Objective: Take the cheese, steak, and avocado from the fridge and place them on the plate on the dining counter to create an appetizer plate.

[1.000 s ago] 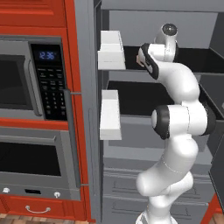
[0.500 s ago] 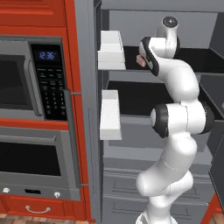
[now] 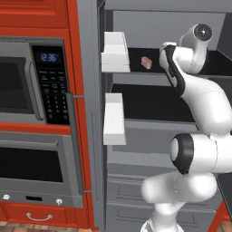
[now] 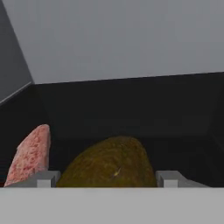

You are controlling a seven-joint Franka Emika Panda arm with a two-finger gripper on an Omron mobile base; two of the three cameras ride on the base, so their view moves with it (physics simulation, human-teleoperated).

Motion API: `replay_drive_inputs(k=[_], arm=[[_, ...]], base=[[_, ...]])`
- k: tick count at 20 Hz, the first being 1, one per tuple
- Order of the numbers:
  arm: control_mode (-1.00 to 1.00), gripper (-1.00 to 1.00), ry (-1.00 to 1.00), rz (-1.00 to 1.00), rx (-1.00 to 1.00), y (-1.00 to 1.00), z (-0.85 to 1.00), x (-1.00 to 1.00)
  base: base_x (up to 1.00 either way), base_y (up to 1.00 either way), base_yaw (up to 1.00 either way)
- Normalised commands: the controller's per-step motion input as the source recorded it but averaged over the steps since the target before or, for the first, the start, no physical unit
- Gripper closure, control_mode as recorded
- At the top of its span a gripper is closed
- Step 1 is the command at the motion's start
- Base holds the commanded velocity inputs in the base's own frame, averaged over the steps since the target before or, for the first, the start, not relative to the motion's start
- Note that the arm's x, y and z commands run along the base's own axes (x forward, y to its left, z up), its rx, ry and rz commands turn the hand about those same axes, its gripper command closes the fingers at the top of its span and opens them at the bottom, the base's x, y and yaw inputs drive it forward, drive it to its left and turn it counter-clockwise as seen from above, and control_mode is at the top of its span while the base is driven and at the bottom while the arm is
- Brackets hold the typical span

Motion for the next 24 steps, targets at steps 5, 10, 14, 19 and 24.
replay_drive_inputs(k=[5,10,14,19,24], arm=[[-1.00,1.00,-0.07,-0.06,0.00,-0.05,0.11,-1.00],[-1.00,1.00,0.02,-0.06,0.00,0.00,0.00,-1.00],[-1.00,1.00,0.12,-0.05,0.00,0.00,0.00,-1.00],[-1.00,1.00,0.19,0.00,0.00,0.10,-0.04,-0.76],[-1.00,1.00,0.27,0.00,0.00,0.14,-0.15,-0.02]], base=[[0.00,0.00,0.00],[0.00,0.00,0.00],[0.00,0.00,0.00],[0.00,0.00,0.00],[0.00,0.00,0.00]])
